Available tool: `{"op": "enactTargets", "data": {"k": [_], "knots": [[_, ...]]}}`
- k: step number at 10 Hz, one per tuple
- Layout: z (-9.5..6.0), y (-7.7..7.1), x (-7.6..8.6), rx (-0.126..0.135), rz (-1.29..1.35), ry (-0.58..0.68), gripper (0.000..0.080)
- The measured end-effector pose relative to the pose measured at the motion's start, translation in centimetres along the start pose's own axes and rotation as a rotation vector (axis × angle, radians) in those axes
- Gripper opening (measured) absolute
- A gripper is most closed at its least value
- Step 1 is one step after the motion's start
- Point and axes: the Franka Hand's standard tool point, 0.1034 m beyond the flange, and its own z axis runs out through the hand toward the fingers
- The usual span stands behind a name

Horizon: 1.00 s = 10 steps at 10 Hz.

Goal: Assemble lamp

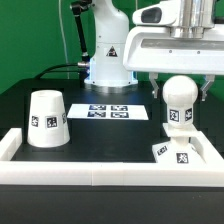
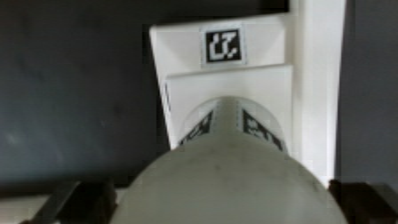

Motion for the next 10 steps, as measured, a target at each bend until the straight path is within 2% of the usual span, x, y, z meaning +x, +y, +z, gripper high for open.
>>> {"op": "enactTargets", "data": {"k": [4,10], "knots": [[0.09,-0.53,-0.42,-0.010,0.360,-0.051,0.0579],[0.14,-0.89,-0.36,0.022,0.842,-0.115,0.0579]]}}
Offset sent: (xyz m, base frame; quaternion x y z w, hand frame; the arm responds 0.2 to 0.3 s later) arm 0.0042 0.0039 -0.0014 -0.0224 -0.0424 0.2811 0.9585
